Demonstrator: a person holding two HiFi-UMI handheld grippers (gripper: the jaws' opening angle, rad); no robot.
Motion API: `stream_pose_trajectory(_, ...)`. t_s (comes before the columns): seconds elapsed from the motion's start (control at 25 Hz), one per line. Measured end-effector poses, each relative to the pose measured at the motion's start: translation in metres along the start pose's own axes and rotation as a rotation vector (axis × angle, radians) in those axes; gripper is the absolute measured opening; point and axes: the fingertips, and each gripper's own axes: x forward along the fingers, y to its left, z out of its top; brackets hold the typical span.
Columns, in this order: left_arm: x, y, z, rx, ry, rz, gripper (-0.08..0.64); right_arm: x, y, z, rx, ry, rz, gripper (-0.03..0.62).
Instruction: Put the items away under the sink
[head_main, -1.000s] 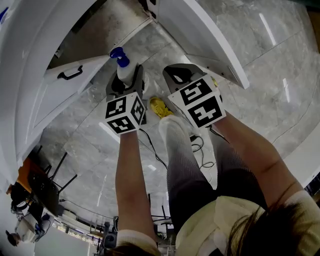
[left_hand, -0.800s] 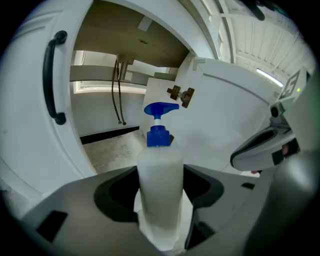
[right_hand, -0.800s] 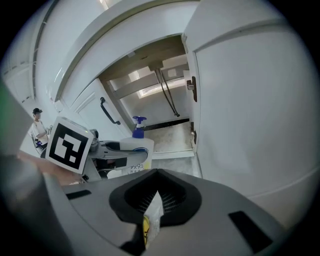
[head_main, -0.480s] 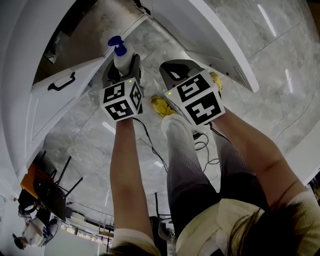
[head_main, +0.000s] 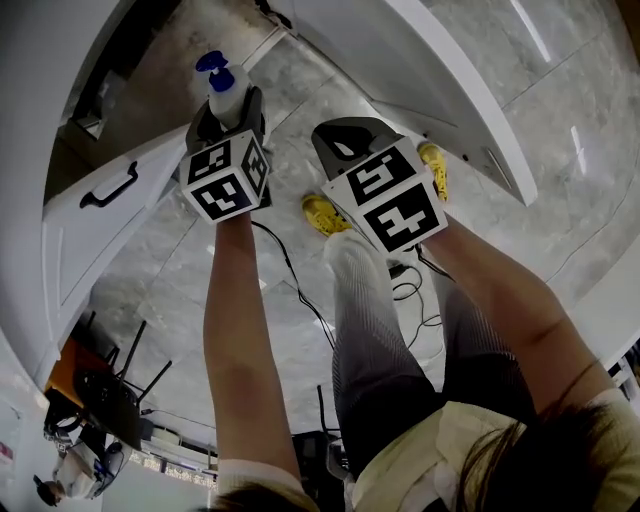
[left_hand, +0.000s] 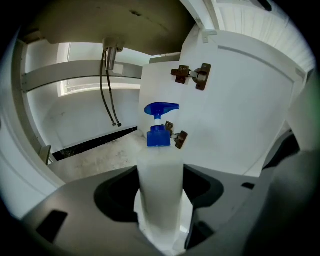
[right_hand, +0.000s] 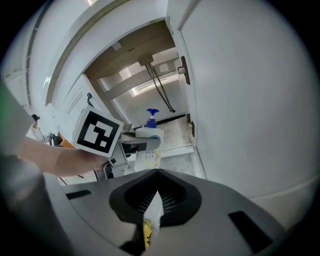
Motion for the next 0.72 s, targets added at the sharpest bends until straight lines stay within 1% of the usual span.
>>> stream_pose_trajectory(0.12,0.011,0.004,0.005,0.017,-0.003,0.0,0.293,0.007,-0.002,0.0,0.009,-0.007,-0.002,0.026)
stream_pose_trajectory(0.4,0.037,0.016,0.019,0.059,-0.027,0.029,0.293,0.016,-0.01,-0.002,0.031,-0.013,-0.003,0.026)
stream_pose_trajectory(0.52,0.046,0.022,0.025,0.052,-0.048,0.04,0.293,0.018,-0.014,-0.004,0.03,-0.013,-0.006,0.025)
stream_pose_trajectory(0.72,0.056,0.027,0.03,0.032,-0.075,0.054,0.293,0.022,-0.02,-0.003,0.054,-0.017,-0.014,0.025)
